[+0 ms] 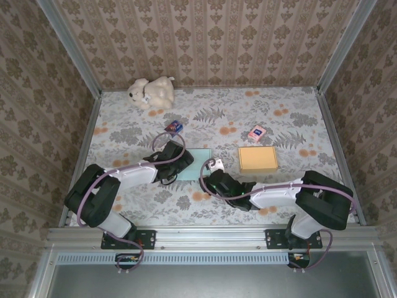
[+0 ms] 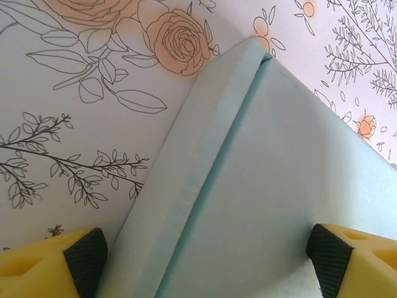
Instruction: Fold the paper box
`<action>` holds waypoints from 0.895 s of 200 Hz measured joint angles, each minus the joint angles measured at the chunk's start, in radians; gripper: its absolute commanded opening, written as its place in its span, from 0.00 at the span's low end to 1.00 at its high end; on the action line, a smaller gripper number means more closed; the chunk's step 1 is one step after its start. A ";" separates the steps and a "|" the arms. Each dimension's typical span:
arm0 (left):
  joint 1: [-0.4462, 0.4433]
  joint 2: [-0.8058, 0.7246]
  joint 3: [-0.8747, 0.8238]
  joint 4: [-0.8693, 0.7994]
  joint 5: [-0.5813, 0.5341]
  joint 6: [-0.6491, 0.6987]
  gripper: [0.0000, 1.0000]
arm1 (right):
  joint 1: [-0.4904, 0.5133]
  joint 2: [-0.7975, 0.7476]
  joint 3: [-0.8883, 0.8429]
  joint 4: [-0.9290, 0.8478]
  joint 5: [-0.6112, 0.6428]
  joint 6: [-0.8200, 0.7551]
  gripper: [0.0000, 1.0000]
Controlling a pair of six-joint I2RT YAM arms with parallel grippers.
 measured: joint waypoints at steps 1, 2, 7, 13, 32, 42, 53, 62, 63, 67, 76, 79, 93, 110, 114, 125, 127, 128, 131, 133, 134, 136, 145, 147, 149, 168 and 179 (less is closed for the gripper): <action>0.000 0.000 0.000 0.000 0.000 0.000 0.87 | 0.000 0.000 0.001 -0.002 0.000 0.000 0.49; 0.000 0.000 0.000 0.000 0.000 0.000 0.87 | 0.000 -0.001 0.002 -0.003 -0.001 0.000 0.49; 0.000 0.000 0.000 0.000 0.000 0.000 0.87 | 0.000 -0.002 0.006 -0.009 -0.002 0.001 0.50; 0.001 0.000 0.000 0.000 0.000 0.000 0.87 | 0.000 -0.004 0.011 -0.018 -0.003 0.003 0.50; 0.003 0.000 0.000 0.000 0.003 0.000 0.87 | 0.000 -0.009 0.028 -0.047 -0.008 0.004 0.50; 0.004 0.000 0.000 0.000 0.006 0.000 0.87 | 0.000 -0.009 0.041 -0.062 -0.010 0.004 0.50; 0.005 0.000 0.000 0.000 0.008 0.000 0.87 | 0.000 -0.009 0.059 -0.082 -0.014 0.003 0.51; 0.005 0.000 0.000 0.000 0.008 0.000 0.87 | 0.000 -0.009 0.074 -0.093 -0.015 0.003 0.52; 0.005 0.000 0.000 0.000 0.008 0.000 0.87 | 0.000 -0.009 0.075 -0.095 -0.014 0.003 0.52; 0.005 0.000 0.000 -0.001 0.008 0.000 0.87 | 0.000 -0.009 0.081 -0.101 -0.014 0.003 0.53; 0.005 0.000 0.001 -0.001 0.008 0.000 0.87 | -0.003 -0.008 0.090 -0.107 -0.014 0.007 0.56; 0.005 0.000 0.001 -0.001 0.008 0.000 0.87 | -0.005 -0.008 0.092 -0.109 -0.015 0.009 0.57; 0.005 0.000 0.001 -0.001 0.008 0.000 0.87 | -0.021 -0.008 0.094 -0.113 -0.023 0.025 0.60; 0.005 0.000 0.001 -0.001 0.009 0.001 0.87 | -0.055 0.004 0.094 -0.118 -0.047 0.045 0.61; 0.005 0.000 0.001 -0.001 0.008 0.000 0.87 | -0.065 0.008 0.094 -0.118 -0.055 0.049 0.61; 0.005 0.000 0.001 -0.001 0.009 0.001 0.87 | -0.085 0.021 0.093 -0.117 -0.076 0.060 0.61; 0.005 0.000 0.001 -0.001 0.009 0.001 0.87 | -0.090 0.024 0.093 -0.117 -0.081 0.061 0.61; 0.005 0.000 0.001 -0.001 0.009 0.001 0.87 | -0.092 0.025 0.093 -0.117 -0.084 0.062 0.61; 0.005 0.000 0.001 -0.001 0.009 0.000 0.87 | -0.097 0.029 0.092 -0.117 -0.089 0.066 0.61; 0.005 0.000 0.001 -0.001 0.009 0.000 0.87 | -0.101 0.032 0.091 -0.115 -0.095 0.070 0.61; 0.005 0.000 0.001 -0.001 0.009 0.001 0.87 | -0.102 0.032 0.091 -0.114 -0.097 0.071 0.61; 0.005 0.000 0.001 -0.001 0.009 0.000 0.87 | -0.105 0.035 0.090 -0.113 -0.102 0.072 0.61; 0.005 0.000 0.001 -0.001 0.009 0.000 0.88 | -0.117 0.046 0.084 -0.103 -0.125 0.082 0.61; 0.005 0.000 0.001 -0.001 0.010 0.000 0.88 | -0.120 0.049 0.083 -0.100 -0.130 0.084 0.61; 0.005 0.000 0.001 -0.001 0.010 0.000 0.88 | -0.122 0.052 0.081 -0.098 -0.136 0.086 0.61; 0.005 0.000 0.001 -0.001 0.012 0.000 0.89 | -0.138 0.077 0.069 -0.073 -0.184 0.109 0.60; 0.005 0.000 0.001 -0.001 0.012 0.000 0.90 | -0.140 0.089 0.066 -0.063 -0.206 0.118 0.60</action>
